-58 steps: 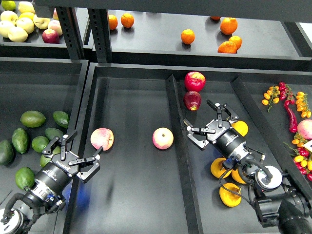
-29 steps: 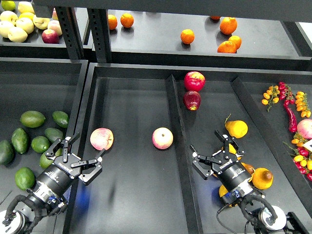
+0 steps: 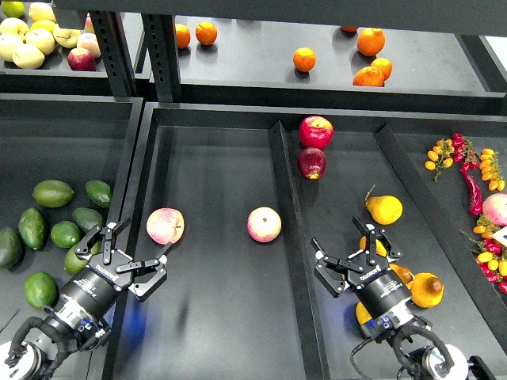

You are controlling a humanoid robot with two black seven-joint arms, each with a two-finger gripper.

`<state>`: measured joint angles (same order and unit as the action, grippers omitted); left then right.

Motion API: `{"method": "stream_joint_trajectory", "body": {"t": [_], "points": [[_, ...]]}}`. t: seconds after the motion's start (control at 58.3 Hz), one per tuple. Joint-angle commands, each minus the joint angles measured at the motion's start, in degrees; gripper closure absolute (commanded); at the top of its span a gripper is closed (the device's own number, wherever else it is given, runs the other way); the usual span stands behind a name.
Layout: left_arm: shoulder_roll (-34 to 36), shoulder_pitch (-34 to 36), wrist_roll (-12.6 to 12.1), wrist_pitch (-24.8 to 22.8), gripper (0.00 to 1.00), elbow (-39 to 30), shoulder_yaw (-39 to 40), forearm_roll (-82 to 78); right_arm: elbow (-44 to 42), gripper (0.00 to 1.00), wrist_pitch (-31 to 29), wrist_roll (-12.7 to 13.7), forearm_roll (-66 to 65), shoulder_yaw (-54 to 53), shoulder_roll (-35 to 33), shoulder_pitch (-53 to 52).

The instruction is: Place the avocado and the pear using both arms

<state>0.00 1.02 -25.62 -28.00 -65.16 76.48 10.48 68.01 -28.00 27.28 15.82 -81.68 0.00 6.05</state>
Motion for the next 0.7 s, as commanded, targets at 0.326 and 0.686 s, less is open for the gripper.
{"method": "stream_joint_trajectory", "body": {"t": [0.326, 0.686], "points": [[0.0, -0.14, 0.49, 0.0, 0.01, -2.78, -0.45, 0.06, 4.06, 0.01, 3.3, -0.56, 0.44, -0.85, 0.0, 0.45], [0.0, -1.64, 0.57, 0.0, 0.01, -4.54, -0.36, 0.15, 6.7, 0.01, 0.84, -0.56, 0.8, -0.76, 0.0, 5.46]]}}
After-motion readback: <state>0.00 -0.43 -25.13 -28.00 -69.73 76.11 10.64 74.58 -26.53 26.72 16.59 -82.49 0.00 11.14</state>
